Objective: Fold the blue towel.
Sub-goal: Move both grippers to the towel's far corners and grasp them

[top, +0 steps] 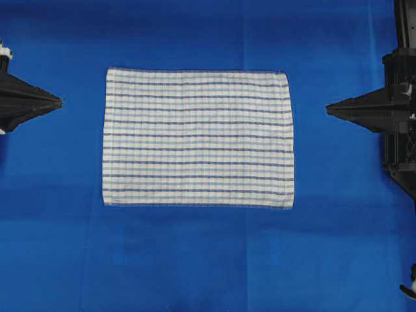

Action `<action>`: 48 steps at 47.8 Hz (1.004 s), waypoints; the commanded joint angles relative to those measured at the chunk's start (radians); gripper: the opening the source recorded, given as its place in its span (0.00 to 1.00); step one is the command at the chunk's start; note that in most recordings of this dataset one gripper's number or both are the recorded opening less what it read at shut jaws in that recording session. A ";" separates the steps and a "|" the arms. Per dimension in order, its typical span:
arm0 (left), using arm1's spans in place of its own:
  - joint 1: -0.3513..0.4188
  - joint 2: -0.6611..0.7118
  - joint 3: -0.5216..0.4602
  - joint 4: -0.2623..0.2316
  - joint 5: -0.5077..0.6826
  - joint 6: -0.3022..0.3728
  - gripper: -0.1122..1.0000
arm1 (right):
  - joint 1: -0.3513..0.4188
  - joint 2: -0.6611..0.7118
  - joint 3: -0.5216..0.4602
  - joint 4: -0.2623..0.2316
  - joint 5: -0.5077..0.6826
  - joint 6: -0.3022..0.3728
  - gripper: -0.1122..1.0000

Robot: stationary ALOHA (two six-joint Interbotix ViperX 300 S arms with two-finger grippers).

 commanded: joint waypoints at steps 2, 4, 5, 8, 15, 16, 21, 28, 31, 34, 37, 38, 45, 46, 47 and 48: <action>-0.003 0.006 -0.018 -0.035 0.009 -0.005 0.10 | -0.009 0.014 -0.025 0.002 0.002 0.005 0.11; -0.003 0.009 -0.018 -0.035 0.014 -0.005 0.10 | -0.009 0.020 -0.032 0.002 0.017 0.005 0.11; -0.003 0.011 -0.018 -0.035 0.014 -0.006 0.10 | -0.009 0.023 -0.035 0.002 0.028 0.005 0.11; -0.003 0.021 -0.017 -0.035 0.012 0.003 0.10 | -0.012 0.035 -0.048 0.003 0.060 0.005 0.11; 0.031 0.078 -0.014 -0.035 0.012 0.006 0.10 | -0.067 0.084 -0.057 0.034 0.098 0.006 0.11; 0.040 0.091 -0.014 -0.037 0.012 0.006 0.10 | -0.089 0.100 -0.055 0.046 0.100 0.006 0.11; 0.087 0.164 -0.017 -0.035 0.011 0.005 0.10 | -0.161 0.158 -0.051 0.091 0.106 0.006 0.11; 0.161 0.275 -0.023 -0.037 0.011 0.005 0.11 | -0.239 0.255 -0.051 0.126 0.104 0.006 0.11; 0.186 0.316 -0.025 -0.035 0.011 0.005 0.13 | -0.259 0.299 -0.054 0.140 0.103 0.006 0.12; 0.212 0.354 -0.025 -0.035 0.008 0.003 0.22 | -0.282 0.353 -0.057 0.149 0.100 0.006 0.16; 0.239 0.390 -0.025 -0.037 0.006 -0.006 0.35 | -0.304 0.397 -0.057 0.153 0.098 0.006 0.25; 0.249 0.402 -0.025 -0.037 0.006 -0.008 0.40 | -0.311 0.411 -0.055 0.155 0.097 0.006 0.29; 0.314 0.502 -0.025 -0.040 -0.008 -0.009 0.78 | -0.351 0.509 -0.048 0.172 0.063 0.006 0.56; 0.321 0.515 -0.025 -0.040 -0.012 -0.009 0.80 | -0.356 0.523 -0.048 0.173 0.057 0.006 0.60; 0.328 0.531 -0.023 -0.040 -0.017 -0.009 0.81 | -0.359 0.537 -0.046 0.176 0.051 0.006 0.63; 0.336 0.545 -0.023 -0.040 -0.021 -0.009 0.81 | -0.364 0.549 -0.044 0.176 0.043 0.006 0.66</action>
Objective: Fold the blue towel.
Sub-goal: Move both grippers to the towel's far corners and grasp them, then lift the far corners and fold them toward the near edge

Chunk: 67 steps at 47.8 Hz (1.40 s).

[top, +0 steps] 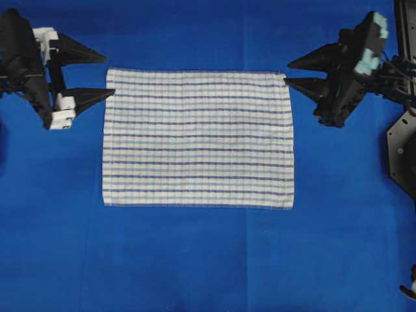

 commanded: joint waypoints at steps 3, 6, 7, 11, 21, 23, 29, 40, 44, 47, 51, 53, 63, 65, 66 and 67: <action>0.046 0.086 -0.017 -0.002 -0.043 -0.002 0.79 | -0.025 0.083 -0.006 0.009 -0.060 0.002 0.70; 0.067 0.132 -0.014 -0.002 -0.066 -0.002 0.78 | -0.032 0.124 -0.002 0.014 -0.087 0.002 0.70; 0.075 0.147 -0.014 -0.002 -0.075 -0.002 0.78 | -0.035 0.137 0.000 0.015 -0.098 0.002 0.70; 0.095 0.212 -0.012 -0.002 -0.107 -0.002 0.78 | -0.043 0.189 0.006 0.026 -0.140 0.002 0.69; 0.121 0.325 -0.014 -0.002 -0.178 -0.002 0.78 | -0.046 0.313 0.011 0.060 -0.229 0.002 0.69; 0.127 0.353 -0.014 -0.002 -0.199 -0.002 0.78 | -0.046 0.333 0.009 0.066 -0.241 0.002 0.69; 0.146 0.417 -0.014 -0.003 -0.244 -0.002 0.78 | -0.046 0.390 0.011 0.089 -0.273 0.000 0.69; 0.164 0.517 -0.025 -0.006 -0.273 -0.003 0.77 | -0.048 0.439 0.012 0.107 -0.311 0.000 0.69; 0.163 0.535 -0.029 -0.006 -0.272 -0.006 0.77 | -0.046 0.442 0.012 0.107 -0.311 0.000 0.69; 0.163 0.543 -0.031 -0.006 -0.267 -0.008 0.75 | -0.046 0.442 0.012 0.107 -0.311 0.000 0.69; 0.160 0.546 -0.031 -0.005 -0.264 -0.023 0.67 | -0.046 0.442 0.012 0.107 -0.311 0.000 0.67; 0.155 0.546 -0.031 -0.006 -0.261 -0.025 0.59 | -0.046 0.442 0.012 0.107 -0.311 0.000 0.65; 0.114 0.546 -0.031 -0.006 -0.253 -0.026 0.14 | -0.040 0.442 0.012 0.107 -0.311 0.000 0.27; 0.109 0.548 -0.031 -0.006 -0.255 -0.026 0.13 | -0.037 0.442 0.011 0.107 -0.311 0.000 0.19; 0.106 0.548 -0.031 -0.005 -0.253 -0.026 0.13 | -0.037 0.442 0.012 0.109 -0.311 0.000 0.17; 0.103 0.546 -0.031 -0.006 -0.253 -0.026 0.13 | -0.034 0.442 0.012 0.107 -0.313 0.000 0.15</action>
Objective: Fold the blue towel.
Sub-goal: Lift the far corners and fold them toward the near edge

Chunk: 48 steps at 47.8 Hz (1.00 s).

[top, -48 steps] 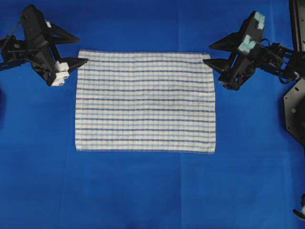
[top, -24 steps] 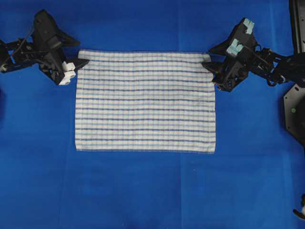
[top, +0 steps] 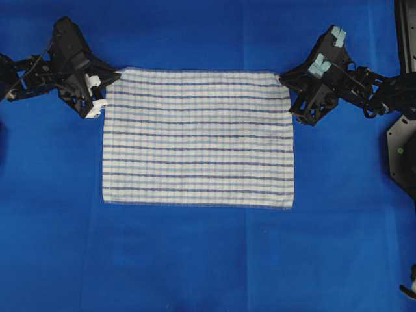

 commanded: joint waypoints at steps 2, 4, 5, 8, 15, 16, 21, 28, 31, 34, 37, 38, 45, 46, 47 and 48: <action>-0.028 -0.005 0.000 0.003 0.006 -0.002 0.13 | 0.008 -0.008 -0.005 0.002 -0.009 0.000 0.12; -0.031 -0.005 0.000 0.002 0.006 -0.002 0.13 | 0.011 -0.008 -0.005 0.003 -0.009 0.000 0.12; -0.031 -0.005 0.000 0.003 0.005 -0.002 0.13 | 0.012 -0.008 -0.005 0.002 -0.009 0.000 0.12; -0.032 -0.008 0.000 0.003 0.006 -0.002 0.13 | 0.018 -0.008 -0.006 0.003 -0.009 0.002 0.12; -0.032 -0.043 0.000 0.002 0.014 0.008 0.13 | 0.023 -0.023 -0.008 0.011 -0.006 0.002 0.12; -0.034 -0.051 0.000 0.003 0.020 0.008 0.13 | 0.025 -0.028 -0.008 0.012 -0.006 0.002 0.12; -0.034 -0.100 0.000 0.003 0.060 0.012 0.13 | 0.025 -0.063 -0.005 0.014 -0.002 0.002 0.12; -0.034 -0.184 0.000 0.005 0.117 0.015 0.13 | 0.025 -0.127 -0.002 0.014 0.025 -0.006 0.12; -0.034 -0.204 0.002 0.005 0.129 0.015 0.13 | 0.025 -0.143 -0.002 0.014 0.034 -0.008 0.12; -0.034 -0.212 0.003 0.005 0.130 0.015 0.13 | 0.025 -0.147 -0.002 0.015 0.040 -0.008 0.12; -0.037 -0.213 0.003 0.005 0.132 0.015 0.13 | 0.025 -0.147 -0.002 0.015 0.048 -0.008 0.12; -0.038 -0.212 0.003 0.005 0.132 0.015 0.13 | 0.025 -0.147 -0.002 0.015 0.049 -0.008 0.12; -0.052 -0.213 0.002 0.005 0.130 0.015 0.13 | 0.026 -0.152 0.002 0.015 0.060 -0.006 0.12; -0.055 -0.215 0.002 0.005 0.132 0.015 0.13 | 0.029 -0.155 0.003 0.015 0.063 -0.005 0.12; -0.058 -0.216 0.002 0.005 0.130 0.014 0.13 | 0.031 -0.160 0.005 0.015 0.064 -0.003 0.12; -0.060 -0.218 0.003 0.005 0.130 0.014 0.13 | 0.034 -0.164 0.008 0.015 0.067 -0.002 0.12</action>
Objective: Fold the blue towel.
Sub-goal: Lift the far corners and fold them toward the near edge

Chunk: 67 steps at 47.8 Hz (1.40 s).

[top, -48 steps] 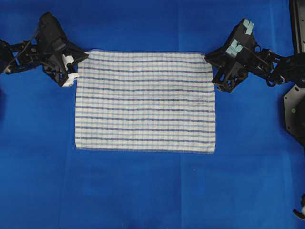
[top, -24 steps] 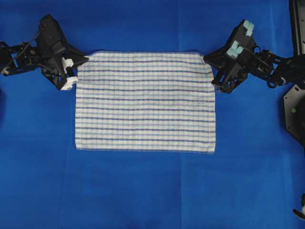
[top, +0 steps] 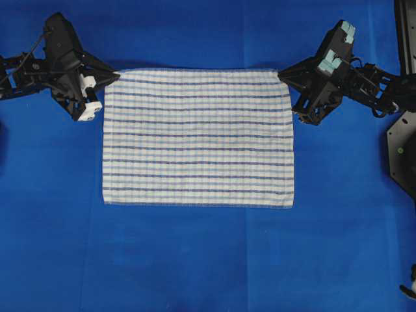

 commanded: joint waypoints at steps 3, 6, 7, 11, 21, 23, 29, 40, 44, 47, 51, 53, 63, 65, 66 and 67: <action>-0.023 -0.032 0.002 0.002 -0.003 -0.002 0.13 | 0.018 -0.046 0.006 0.005 0.012 0.005 0.12; -0.040 -0.048 0.006 0.002 0.002 -0.003 0.13 | 0.035 -0.072 0.017 0.012 0.023 0.005 0.12; -0.044 -0.054 0.009 0.002 0.003 -0.005 0.13 | 0.040 -0.081 0.020 0.017 0.026 0.005 0.12; -0.074 -0.083 0.020 0.002 0.003 -0.008 0.13 | 0.064 -0.121 0.035 0.035 0.041 0.005 0.12; -0.170 -0.169 0.054 0.002 0.003 -0.017 0.13 | 0.152 -0.241 0.072 0.087 0.086 0.005 0.12; -0.195 -0.189 0.061 0.000 0.003 -0.021 0.13 | 0.173 -0.262 0.075 0.097 0.092 0.005 0.12; -0.258 -0.236 0.074 0.000 0.003 -0.037 0.13 | 0.235 -0.325 0.087 0.126 0.114 0.005 0.12; -0.382 -0.301 0.094 0.000 0.003 -0.075 0.13 | 0.347 -0.385 0.106 0.189 0.150 0.005 0.12; -0.419 -0.307 0.098 0.000 0.003 -0.098 0.13 | 0.388 -0.388 0.107 0.204 0.153 0.005 0.12; -0.449 -0.308 0.101 0.000 0.003 -0.110 0.13 | 0.422 -0.387 0.107 0.216 0.155 0.005 0.12; -0.479 -0.307 0.103 0.000 0.003 -0.115 0.13 | 0.454 -0.383 0.107 0.235 0.155 0.005 0.12; -0.489 -0.307 0.103 0.000 0.002 -0.117 0.13 | 0.469 -0.383 0.107 0.244 0.155 0.005 0.12; -0.535 -0.293 0.097 0.000 0.003 -0.117 0.13 | 0.545 -0.357 0.103 0.278 0.155 0.005 0.12; -0.541 -0.291 0.097 0.000 0.003 -0.117 0.13 | 0.554 -0.347 0.101 0.279 0.155 0.005 0.12; -0.543 -0.288 0.095 0.000 0.003 -0.117 0.13 | 0.558 -0.339 0.098 0.284 0.155 0.005 0.12; -0.545 -0.287 0.095 0.000 0.003 -0.117 0.13 | 0.560 -0.333 0.097 0.285 0.155 0.005 0.12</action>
